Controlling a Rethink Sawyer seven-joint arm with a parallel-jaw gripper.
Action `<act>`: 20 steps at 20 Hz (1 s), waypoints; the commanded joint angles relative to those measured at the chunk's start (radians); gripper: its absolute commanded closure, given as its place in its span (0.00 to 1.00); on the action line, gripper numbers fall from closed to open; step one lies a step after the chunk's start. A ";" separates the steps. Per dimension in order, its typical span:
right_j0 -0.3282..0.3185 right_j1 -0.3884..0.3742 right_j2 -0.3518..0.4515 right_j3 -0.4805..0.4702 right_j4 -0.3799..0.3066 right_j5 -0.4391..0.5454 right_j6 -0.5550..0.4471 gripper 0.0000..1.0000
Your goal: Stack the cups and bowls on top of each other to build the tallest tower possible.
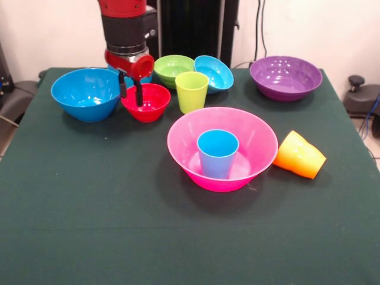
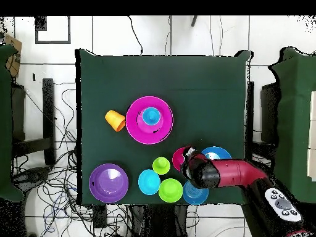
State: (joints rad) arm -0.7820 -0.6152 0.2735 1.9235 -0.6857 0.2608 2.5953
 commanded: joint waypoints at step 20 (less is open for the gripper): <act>-0.107 -0.120 0.062 0.053 -0.001 0.111 -0.135 0.00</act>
State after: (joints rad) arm -0.9212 -0.6870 0.2695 1.9304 -0.6859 0.2662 2.5953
